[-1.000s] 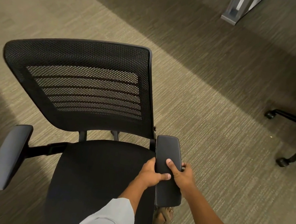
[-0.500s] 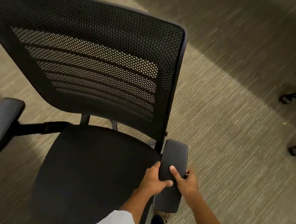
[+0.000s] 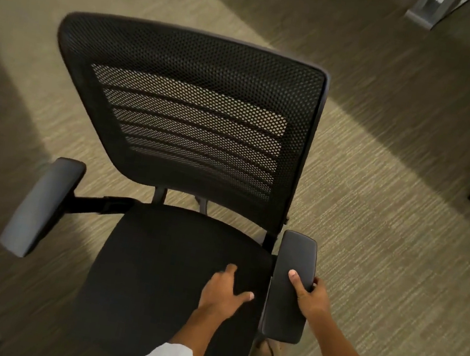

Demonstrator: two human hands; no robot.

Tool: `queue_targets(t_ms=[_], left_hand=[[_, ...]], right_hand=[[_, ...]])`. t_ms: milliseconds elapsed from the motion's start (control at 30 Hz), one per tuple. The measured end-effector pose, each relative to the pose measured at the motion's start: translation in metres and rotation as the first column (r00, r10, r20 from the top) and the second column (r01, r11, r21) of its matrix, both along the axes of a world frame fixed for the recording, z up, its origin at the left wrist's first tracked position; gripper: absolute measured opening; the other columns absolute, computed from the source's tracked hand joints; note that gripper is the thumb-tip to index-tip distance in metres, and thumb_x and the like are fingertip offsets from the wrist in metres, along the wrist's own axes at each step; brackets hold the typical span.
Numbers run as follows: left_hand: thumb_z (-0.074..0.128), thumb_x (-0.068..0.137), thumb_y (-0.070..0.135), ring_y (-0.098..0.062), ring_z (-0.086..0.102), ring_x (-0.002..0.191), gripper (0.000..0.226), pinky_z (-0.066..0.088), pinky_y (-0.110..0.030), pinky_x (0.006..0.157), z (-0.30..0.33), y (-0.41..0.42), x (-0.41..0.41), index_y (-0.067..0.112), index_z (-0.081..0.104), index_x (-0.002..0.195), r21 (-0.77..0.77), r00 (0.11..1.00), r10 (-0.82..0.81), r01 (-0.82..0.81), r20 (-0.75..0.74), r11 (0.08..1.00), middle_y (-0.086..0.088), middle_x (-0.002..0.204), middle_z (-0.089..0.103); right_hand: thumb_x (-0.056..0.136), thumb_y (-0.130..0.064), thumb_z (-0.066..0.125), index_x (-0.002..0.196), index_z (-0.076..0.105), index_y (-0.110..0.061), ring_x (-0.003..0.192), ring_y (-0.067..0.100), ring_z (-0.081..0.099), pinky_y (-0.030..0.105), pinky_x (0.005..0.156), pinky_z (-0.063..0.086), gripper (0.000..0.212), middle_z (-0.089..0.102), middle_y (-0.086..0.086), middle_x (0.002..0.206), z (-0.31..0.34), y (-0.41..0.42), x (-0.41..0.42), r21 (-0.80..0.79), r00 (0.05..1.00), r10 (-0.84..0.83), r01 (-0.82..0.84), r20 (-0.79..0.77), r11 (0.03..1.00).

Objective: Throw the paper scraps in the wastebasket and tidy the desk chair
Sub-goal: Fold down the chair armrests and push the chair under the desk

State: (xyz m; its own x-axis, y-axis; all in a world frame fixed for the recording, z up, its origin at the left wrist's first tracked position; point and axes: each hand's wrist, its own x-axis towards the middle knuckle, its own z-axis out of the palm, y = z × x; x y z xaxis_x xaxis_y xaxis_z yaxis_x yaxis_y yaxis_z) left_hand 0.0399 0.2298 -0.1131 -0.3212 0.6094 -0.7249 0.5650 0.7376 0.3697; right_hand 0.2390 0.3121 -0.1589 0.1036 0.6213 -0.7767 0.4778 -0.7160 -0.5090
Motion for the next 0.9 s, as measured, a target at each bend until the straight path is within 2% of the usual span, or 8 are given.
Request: queue_targets(t_ms=[167, 267, 367, 433, 600, 700, 833, 900], left_hand=[[0.073, 0.083, 0.050, -0.024, 0.058, 0.120, 0.071, 0.052, -0.039, 0.097, 0.033, -0.047, -0.096, 0.020, 0.042, 0.140, 0.069, 0.982, 0.061, -0.049, -0.180, 0.996, -0.008, 0.131, 0.059], [0.074, 0.082, 0.050, -0.028, 0.060, 0.120, 0.071, 0.052, -0.040, 0.095, 0.052, -0.061, -0.164, 0.017, 0.046, 0.137, 0.167, 0.937, 0.136, -0.086, -0.321, 0.982, -0.009, 0.132, 0.059], [0.074, 0.081, 0.053, -0.030, 0.061, 0.116, 0.070, 0.052, -0.043, 0.088, 0.070, -0.069, -0.228, 0.015, 0.048, 0.134, 0.245, 0.869, 0.226, -0.125, -0.441, 0.961, -0.010, 0.131, 0.058], [0.076, 0.078, 0.052, -0.033, 0.059, 0.116, 0.071, 0.051, -0.046, 0.090, 0.077, -0.077, -0.268, 0.012, 0.051, 0.130, 0.309, 0.819, 0.282, -0.135, -0.500, 0.941, -0.013, 0.129, 0.058], [0.083, 0.068, 0.052, -0.035, 0.056, 0.110, 0.073, 0.047, -0.051, 0.092, 0.079, -0.086, -0.348, 0.009, 0.052, 0.118, 0.466, 0.716, 0.356, -0.049, -0.601, 0.884, -0.012, 0.115, 0.058], [0.076, 0.064, 0.071, -0.035, 0.055, 0.110, 0.085, 0.048, -0.051, 0.090, 0.078, -0.081, -0.397, 0.008, 0.052, 0.117, 0.528, 0.663, 0.507, -0.194, -0.551, 0.827, -0.011, 0.113, 0.059], [0.069, 0.040, 0.091, -0.023, 0.063, 0.092, 0.099, 0.049, -0.037, 0.073, 0.075, -0.074, -0.465, 0.014, 0.060, 0.101, 0.185, 0.820, 0.540, -0.510, -0.189, 0.840, -0.003, 0.102, 0.065], [0.074, 0.034, 0.090, -0.020, 0.066, 0.090, 0.095, 0.053, -0.038, 0.081, 0.068, -0.072, -0.484, 0.020, 0.064, 0.099, -0.001, 0.850, 0.526, -0.526, 0.026, 0.850, 0.000, 0.100, 0.069]], right_hand=[[0.081, -0.051, 0.075, 0.138, 0.041, -0.003, 0.117, 0.039, 0.056, 0.053, 0.097, 0.049, 0.082, 0.056, 0.020, 0.130, 0.009, 0.014, -0.003, -0.017, 0.997, 0.050, -0.049, 0.062, 0.999], [0.080, -0.044, 0.080, 0.146, 0.032, -0.002, 0.128, 0.046, 0.047, 0.056, 0.102, 0.043, 0.092, 0.047, 0.026, 0.141, 0.030, 0.014, -0.014, 0.061, 0.965, 0.049, -0.067, 0.259, 0.996], [0.080, -0.027, 0.079, 0.128, 0.052, -0.006, 0.123, 0.045, 0.046, 0.060, 0.103, 0.036, 0.059, 0.051, 0.025, 0.128, 0.060, -0.004, -0.051, 0.359, 0.835, -0.011, -0.225, 0.550, 0.906], [0.079, -0.022, 0.077, 0.119, 0.059, -0.010, 0.121, 0.041, 0.046, 0.058, 0.104, 0.029, 0.046, 0.054, 0.022, 0.123, 0.080, -0.020, -0.097, 0.426, 0.803, 0.061, -0.378, 0.593, 0.822], [0.076, -0.009, 0.080, 0.098, 0.066, -0.013, 0.101, 0.030, 0.062, 0.050, 0.093, 0.048, 0.027, 0.064, 0.007, 0.101, 0.113, -0.047, -0.238, 0.652, 0.908, 0.296, -0.420, 0.297, 0.631], [0.079, -0.012, 0.080, 0.098, 0.065, -0.014, 0.088, 0.011, 0.063, 0.031, 0.082, 0.054, 0.024, 0.065, -0.003, 0.095, 0.118, -0.055, -0.318, 0.635, 0.891, 0.454, -0.351, 0.001, 0.688], [0.083, -0.034, 0.078, 0.115, 0.061, -0.022, 0.098, -0.001, 0.063, 0.010, 0.076, 0.049, 0.039, 0.066, -0.012, 0.108, 0.115, -0.064, -0.404, 0.375, 0.774, 0.549, -0.431, -0.314, 0.821], [0.084, -0.042, 0.076, 0.125, 0.057, -0.020, 0.097, -0.002, 0.062, 0.007, 0.071, 0.047, 0.050, 0.064, -0.011, 0.115, 0.111, -0.067, -0.440, 0.277, 0.741, 0.544, -0.469, -0.394, 0.839]])
